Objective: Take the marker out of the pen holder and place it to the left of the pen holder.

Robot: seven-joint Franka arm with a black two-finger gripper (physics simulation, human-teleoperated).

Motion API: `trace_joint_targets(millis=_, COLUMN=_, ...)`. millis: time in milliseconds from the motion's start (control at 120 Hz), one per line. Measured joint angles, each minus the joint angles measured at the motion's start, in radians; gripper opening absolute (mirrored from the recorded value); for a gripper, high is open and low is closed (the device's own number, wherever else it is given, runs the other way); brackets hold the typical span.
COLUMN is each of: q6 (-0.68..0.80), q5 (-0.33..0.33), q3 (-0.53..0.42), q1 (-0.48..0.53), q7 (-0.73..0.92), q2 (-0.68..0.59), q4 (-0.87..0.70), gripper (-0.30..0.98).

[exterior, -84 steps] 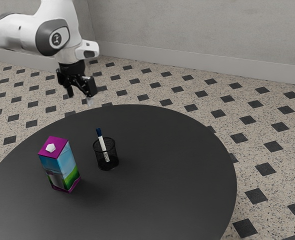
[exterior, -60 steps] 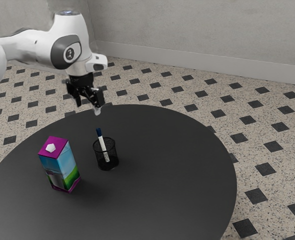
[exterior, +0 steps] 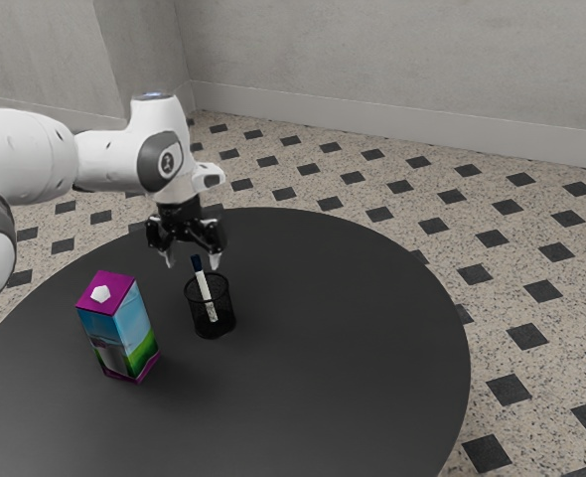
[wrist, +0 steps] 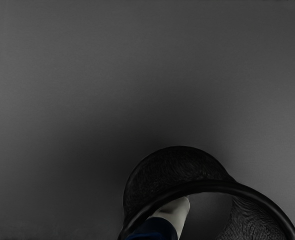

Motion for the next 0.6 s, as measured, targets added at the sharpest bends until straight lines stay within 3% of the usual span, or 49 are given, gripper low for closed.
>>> trace_joint_targets(millis=350, q6=-0.030, q5=-0.083, q3=0.030, q1=0.008, q7=-0.142, q2=0.088, q4=0.103, gripper=0.69)
trace_joint_targets(millis=600, q6=-0.030, q5=-0.106, q3=0.026, q1=0.009, q7=-0.088, q2=0.078, q4=0.090, gripper=0.69)
